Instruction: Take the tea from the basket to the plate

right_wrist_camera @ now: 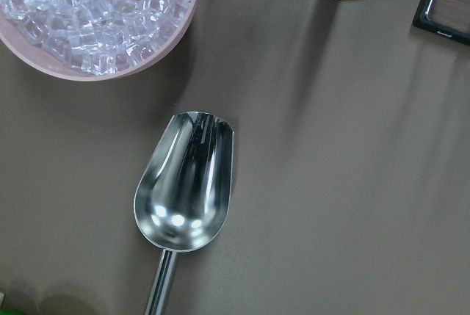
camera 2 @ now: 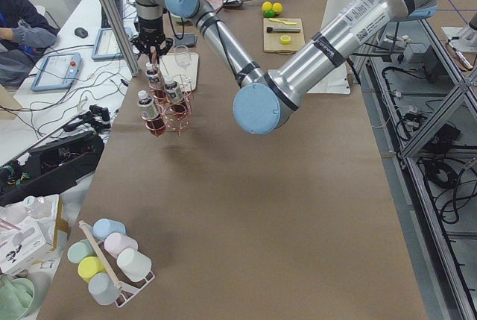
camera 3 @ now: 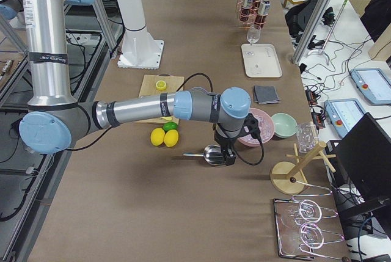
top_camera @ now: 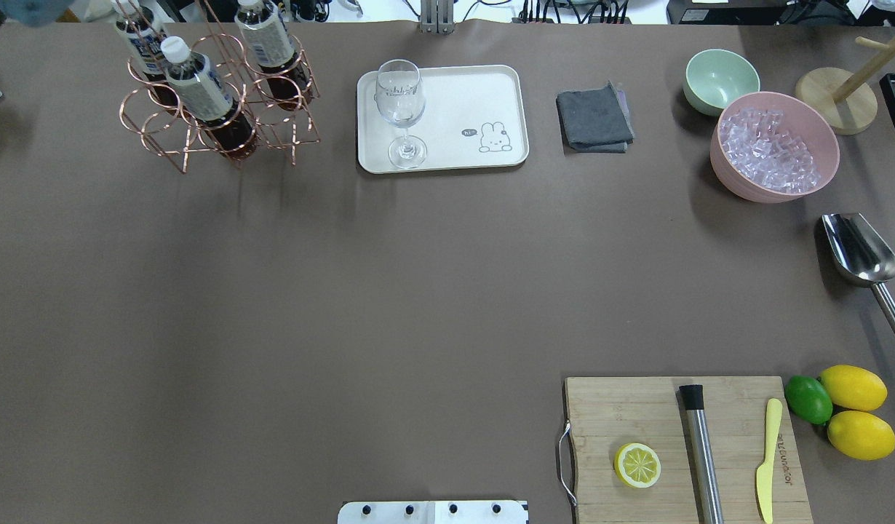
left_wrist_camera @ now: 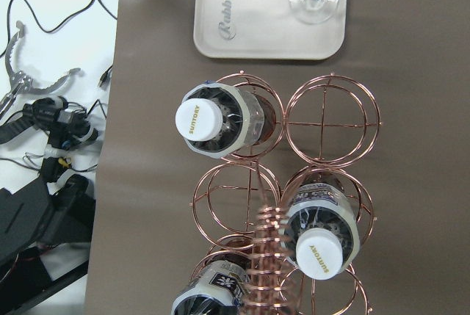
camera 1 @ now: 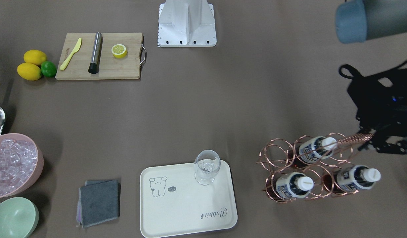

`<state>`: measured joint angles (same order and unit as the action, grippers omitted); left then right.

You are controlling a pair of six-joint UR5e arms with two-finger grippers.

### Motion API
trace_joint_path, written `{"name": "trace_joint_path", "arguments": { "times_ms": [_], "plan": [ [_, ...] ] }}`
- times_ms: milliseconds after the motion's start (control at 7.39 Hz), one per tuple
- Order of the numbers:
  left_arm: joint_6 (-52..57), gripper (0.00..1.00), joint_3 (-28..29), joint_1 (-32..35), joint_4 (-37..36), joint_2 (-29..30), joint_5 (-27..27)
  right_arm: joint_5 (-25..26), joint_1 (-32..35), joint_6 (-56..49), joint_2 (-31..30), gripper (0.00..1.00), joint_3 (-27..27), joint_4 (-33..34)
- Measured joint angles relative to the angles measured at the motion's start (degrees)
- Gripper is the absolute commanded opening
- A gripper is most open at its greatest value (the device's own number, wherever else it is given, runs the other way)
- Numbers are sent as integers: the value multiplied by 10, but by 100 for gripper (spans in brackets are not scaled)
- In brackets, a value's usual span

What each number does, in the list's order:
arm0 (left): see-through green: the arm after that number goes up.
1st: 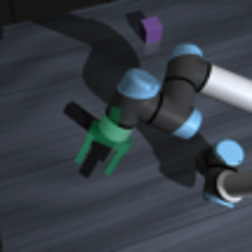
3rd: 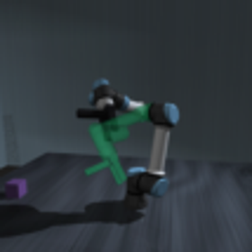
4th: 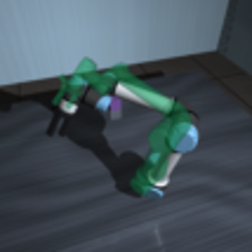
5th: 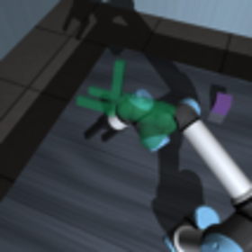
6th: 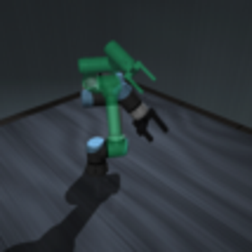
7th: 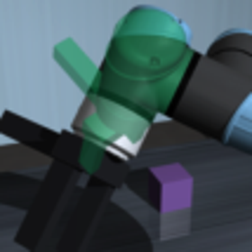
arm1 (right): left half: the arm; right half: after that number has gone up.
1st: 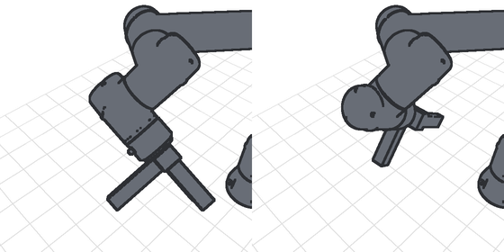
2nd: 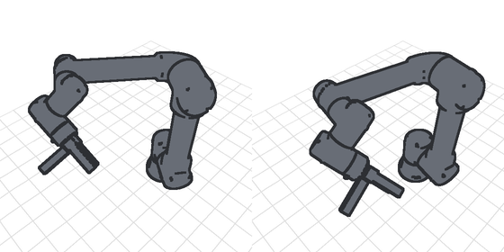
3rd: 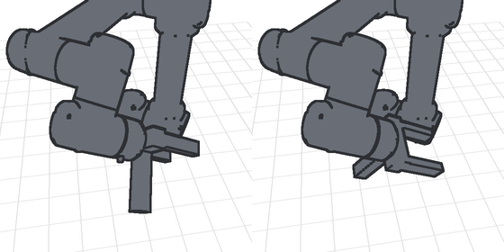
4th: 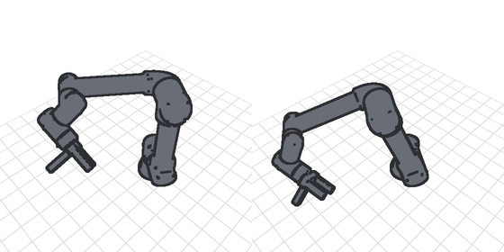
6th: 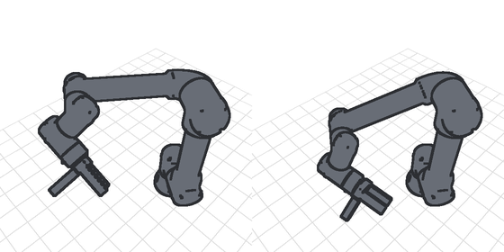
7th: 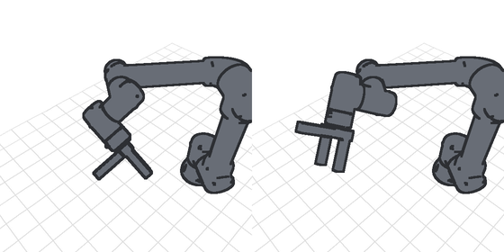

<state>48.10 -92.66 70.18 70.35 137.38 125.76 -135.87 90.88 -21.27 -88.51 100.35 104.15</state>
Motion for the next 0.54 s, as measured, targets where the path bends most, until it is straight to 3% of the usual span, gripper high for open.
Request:
{"name": "trace_joint_path", "arguments": {
  "times_ms": [271,541],
  "plan": [
    [-76,0,-113,-47,-35,-30,-13,0,0,0,0,100,0,0],
    [-164,0,-178,-94,-61,-41,-20,0,0,0,-1,100,0,1]
  ]
}}
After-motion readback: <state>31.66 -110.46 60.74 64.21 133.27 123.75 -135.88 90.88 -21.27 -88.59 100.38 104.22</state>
